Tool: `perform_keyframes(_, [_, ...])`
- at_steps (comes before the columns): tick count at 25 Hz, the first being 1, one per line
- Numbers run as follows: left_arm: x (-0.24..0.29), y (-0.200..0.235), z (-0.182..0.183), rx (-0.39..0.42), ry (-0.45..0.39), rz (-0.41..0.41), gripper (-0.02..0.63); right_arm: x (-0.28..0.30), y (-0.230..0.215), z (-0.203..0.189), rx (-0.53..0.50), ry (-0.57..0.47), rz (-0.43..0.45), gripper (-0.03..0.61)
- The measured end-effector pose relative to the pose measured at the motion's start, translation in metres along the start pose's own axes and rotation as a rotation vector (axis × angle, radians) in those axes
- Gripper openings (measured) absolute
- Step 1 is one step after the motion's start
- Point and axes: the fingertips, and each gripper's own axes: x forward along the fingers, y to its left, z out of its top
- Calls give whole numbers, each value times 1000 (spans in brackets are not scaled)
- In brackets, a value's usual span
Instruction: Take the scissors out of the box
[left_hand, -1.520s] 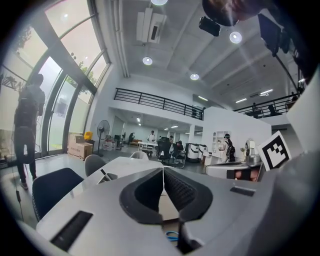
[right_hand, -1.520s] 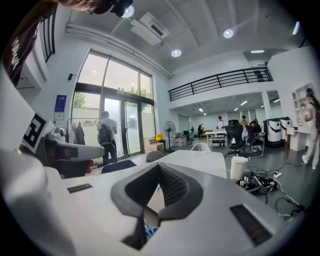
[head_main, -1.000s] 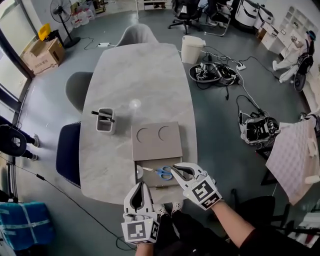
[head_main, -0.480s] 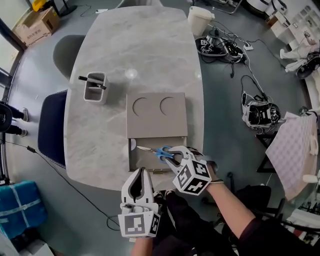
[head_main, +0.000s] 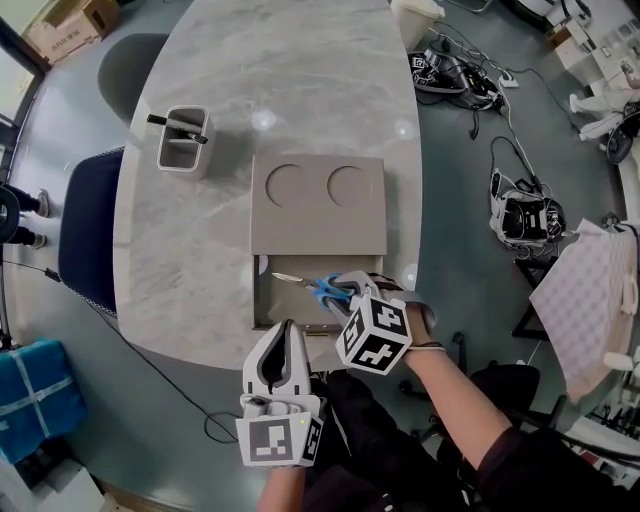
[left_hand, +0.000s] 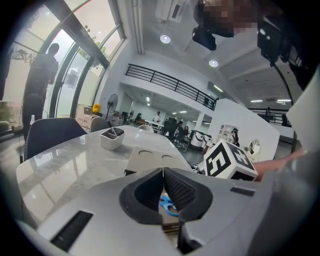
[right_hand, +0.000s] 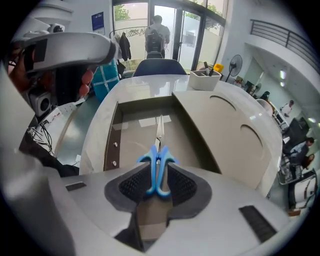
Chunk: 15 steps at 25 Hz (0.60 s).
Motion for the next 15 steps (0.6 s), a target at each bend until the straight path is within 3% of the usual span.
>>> perform_keyframes(15, [4,0,-5,4,8,1,17,8,1,0,45,66,87,83])
